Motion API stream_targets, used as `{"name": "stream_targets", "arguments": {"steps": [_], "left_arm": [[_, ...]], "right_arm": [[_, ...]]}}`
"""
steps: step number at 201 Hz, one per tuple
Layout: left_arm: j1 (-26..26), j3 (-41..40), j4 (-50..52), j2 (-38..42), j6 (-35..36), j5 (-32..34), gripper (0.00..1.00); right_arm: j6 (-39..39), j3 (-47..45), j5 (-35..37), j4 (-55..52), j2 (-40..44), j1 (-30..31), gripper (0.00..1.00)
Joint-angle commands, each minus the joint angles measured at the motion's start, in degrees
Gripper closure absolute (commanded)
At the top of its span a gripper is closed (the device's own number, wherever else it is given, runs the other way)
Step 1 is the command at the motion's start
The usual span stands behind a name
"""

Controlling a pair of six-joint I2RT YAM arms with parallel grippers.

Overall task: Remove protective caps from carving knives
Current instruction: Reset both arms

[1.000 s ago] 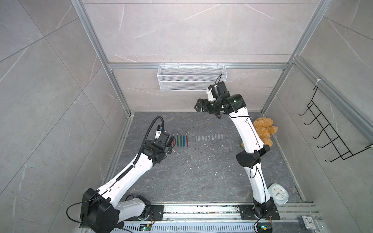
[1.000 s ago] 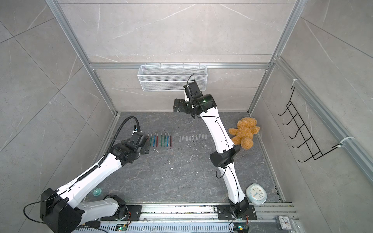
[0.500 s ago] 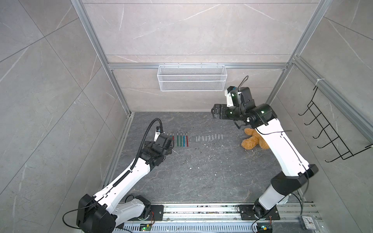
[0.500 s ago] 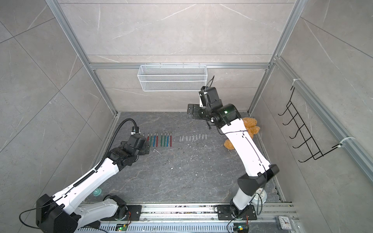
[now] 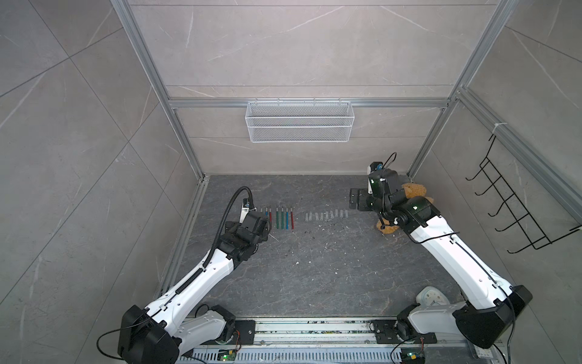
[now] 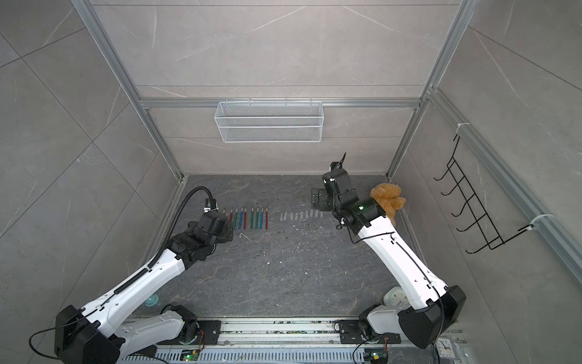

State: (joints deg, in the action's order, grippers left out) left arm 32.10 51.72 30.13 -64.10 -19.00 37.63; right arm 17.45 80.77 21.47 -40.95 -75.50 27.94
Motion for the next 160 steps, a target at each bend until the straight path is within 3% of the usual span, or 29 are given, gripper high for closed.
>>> {"name": "stream_targets", "arguments": {"steps": [1, 35, 109, 160], "left_arm": [[-0.3, -0.6, -1.6, 1.0, -0.9, 2.6, 0.0], [-0.3, -1.3, -1.6, 1.2, -2.7, 1.8, 0.0], [-0.3, -3.0, -2.7, 1.0, -1.5, 3.0, 0.0], [-0.3, -4.0, -3.2, 2.2, -0.6, 3.0, 0.0]], "right_arm": [[-1.5, -9.4, 4.8, 10.1, 6.5, -1.8, 0.0], [-3.5, -24.5, 8.4, 22.2, 11.3, -5.0, 0.0], [-4.5, -35.8, 15.1, 35.0, 4.2, -12.4, 0.0], [-8.3, -42.7, 14.3, 48.7, 1.1, -15.5, 0.0]]}}
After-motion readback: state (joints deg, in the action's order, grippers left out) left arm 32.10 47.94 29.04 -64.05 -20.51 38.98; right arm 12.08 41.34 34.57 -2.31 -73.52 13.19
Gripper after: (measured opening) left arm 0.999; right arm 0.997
